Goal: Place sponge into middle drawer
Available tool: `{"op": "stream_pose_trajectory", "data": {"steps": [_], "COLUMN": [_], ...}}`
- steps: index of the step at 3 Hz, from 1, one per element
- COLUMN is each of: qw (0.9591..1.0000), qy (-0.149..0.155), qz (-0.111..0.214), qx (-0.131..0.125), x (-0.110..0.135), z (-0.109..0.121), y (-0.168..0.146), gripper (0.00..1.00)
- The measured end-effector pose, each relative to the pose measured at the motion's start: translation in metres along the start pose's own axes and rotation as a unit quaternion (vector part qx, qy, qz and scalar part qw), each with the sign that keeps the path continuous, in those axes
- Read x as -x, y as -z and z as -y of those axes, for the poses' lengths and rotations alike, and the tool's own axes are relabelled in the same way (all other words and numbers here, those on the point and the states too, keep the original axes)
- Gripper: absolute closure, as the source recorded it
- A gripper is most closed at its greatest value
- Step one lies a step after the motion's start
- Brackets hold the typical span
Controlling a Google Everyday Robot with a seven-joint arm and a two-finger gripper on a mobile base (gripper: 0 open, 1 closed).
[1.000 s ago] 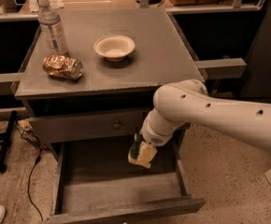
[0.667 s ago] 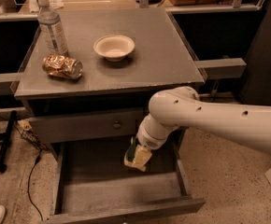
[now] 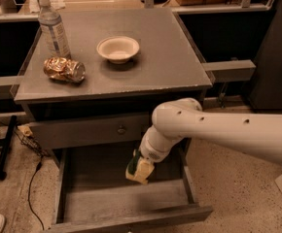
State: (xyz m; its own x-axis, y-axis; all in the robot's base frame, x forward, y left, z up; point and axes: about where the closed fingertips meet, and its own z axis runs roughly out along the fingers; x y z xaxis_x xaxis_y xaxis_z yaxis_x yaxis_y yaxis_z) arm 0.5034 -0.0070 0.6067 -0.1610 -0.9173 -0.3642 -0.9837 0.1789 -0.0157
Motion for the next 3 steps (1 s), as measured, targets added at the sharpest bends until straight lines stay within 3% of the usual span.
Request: {"op": "stream_pose_trajectory", "data": {"steps": [2,3], "qw": [0.9983,0.9983], "qy": [-0.053,-0.053], "qz": [0.021,0.021], "qx": [0.013,0.013], "x": [-0.005,-0.005], "z": [-0.015,-0.015], "y": [-0.061,-0.061], "gripper": [1.0,1.0]}}
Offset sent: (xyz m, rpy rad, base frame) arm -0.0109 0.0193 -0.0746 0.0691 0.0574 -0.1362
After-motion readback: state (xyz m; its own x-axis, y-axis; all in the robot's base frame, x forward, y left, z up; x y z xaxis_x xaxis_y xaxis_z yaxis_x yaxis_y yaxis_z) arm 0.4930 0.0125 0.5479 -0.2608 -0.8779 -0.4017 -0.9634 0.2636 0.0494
